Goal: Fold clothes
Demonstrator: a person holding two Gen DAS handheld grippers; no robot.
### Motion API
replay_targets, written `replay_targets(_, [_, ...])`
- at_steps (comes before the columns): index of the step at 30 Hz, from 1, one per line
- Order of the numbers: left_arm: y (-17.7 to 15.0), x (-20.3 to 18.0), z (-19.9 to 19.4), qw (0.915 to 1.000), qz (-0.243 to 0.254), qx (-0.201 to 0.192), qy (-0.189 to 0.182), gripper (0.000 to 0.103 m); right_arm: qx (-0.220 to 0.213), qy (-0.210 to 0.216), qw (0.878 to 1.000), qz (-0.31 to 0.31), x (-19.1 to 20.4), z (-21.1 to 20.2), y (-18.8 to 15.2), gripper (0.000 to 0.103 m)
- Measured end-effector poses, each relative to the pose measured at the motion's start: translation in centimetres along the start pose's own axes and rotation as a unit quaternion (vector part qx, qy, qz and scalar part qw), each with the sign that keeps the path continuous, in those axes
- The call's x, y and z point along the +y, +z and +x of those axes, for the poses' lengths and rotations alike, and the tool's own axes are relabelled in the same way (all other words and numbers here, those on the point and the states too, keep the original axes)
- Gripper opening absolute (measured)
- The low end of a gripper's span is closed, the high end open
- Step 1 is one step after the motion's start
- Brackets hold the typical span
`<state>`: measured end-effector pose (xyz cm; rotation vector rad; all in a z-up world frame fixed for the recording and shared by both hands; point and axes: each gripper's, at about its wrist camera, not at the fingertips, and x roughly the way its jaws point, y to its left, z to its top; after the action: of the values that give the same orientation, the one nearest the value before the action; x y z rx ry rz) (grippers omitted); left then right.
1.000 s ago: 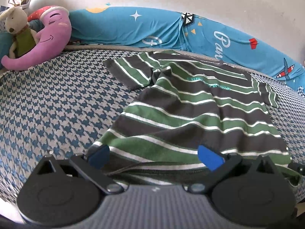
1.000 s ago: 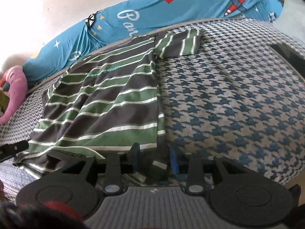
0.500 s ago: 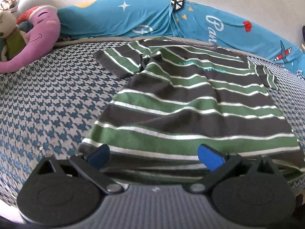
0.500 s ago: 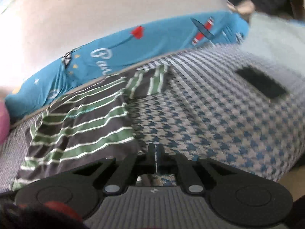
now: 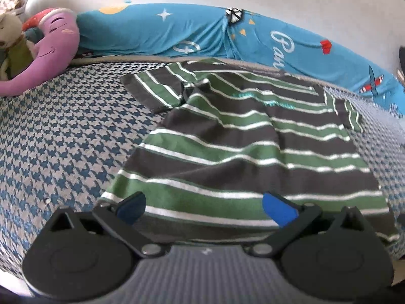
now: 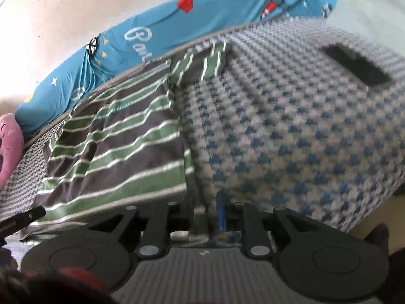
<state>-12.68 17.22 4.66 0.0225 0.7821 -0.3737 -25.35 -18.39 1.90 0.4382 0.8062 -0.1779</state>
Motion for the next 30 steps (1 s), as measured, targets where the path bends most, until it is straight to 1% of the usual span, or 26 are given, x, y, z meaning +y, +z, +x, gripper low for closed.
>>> replay_targets(3, [0.1,0.7,-0.1,0.9998,-0.016,-0.002,0.006,0.102,0.01,0.005,1.0,0.019,-0.3,0.1,-0.2,0.03])
replay_targets(5, [0.2,0.9,0.0,0.9997,-0.022,-0.001,0.009,0.102,0.016,0.008,0.999,0.032,-0.4,0.1,-0.4,0.032])
replay_targets(9, [0.2,1.3,-0.1,0.9996,-0.022,-0.003,0.015,0.102,0.022,0.017,0.999,0.046,-0.6,0.3,-0.7,0.033])
replay_targets(13, [0.3,1.7,-0.1,0.9993,-0.03,-0.002,0.02,0.102,0.023,0.013,0.999,0.035,0.0,0.5,-0.9,0.033])
replay_targets(14, [0.3,1.9,-0.1,0.9992,-0.033,-0.002,0.022,0.102,0.023,0.008,0.999,0.028,0.2,0.5,-1.0,0.03])
replay_targets(15, [0.3,2.1,-0.1,0.9991,-0.036,-0.001,0.024,0.102,0.022,0.003,1.0,0.021,0.4,0.6,-1.1,0.019])
replay_targets(17, [0.4,2.4,0.0,0.9987,-0.044,0.001,0.027,0.102,0.02,-0.001,1.0,0.01,0.8,0.6,-1.2,0.008])
replay_targets(18, [0.4,2.6,0.0,0.9984,-0.048,0.003,0.03,0.102,0.018,-0.001,1.0,0.006,1.0,0.4,-1.3,0.006])
replay_targets(21, [0.4,3.3,0.0,0.9975,-0.06,0.003,0.038,0.102,-0.003,-0.035,0.999,-0.017,1.4,-0.6,-1.1,0.005])
replay_targets(23, [0.5,3.5,-0.1,0.9971,-0.063,0.004,0.042,0.102,-0.02,-0.055,0.998,-0.021,1.4,-1.5,-0.9,0.005])
replay_targets(25, [0.4,3.6,-0.1,0.9971,-0.061,0.005,0.045,0.102,-0.035,-0.089,0.995,-0.033,1.4,-1.9,-0.9,0.005])
replay_targets(26, [0.4,3.7,-0.1,0.9971,-0.059,0.007,0.047,0.102,-0.034,-0.102,0.993,-0.039,1.5,-1.7,-1.0,0.005])
replay_targets(30, [0.4,3.7,-0.1,0.9974,-0.055,0.008,0.046,0.102,-0.012,-0.115,0.992,-0.046,1.7,-0.8,-1.2,0.005])
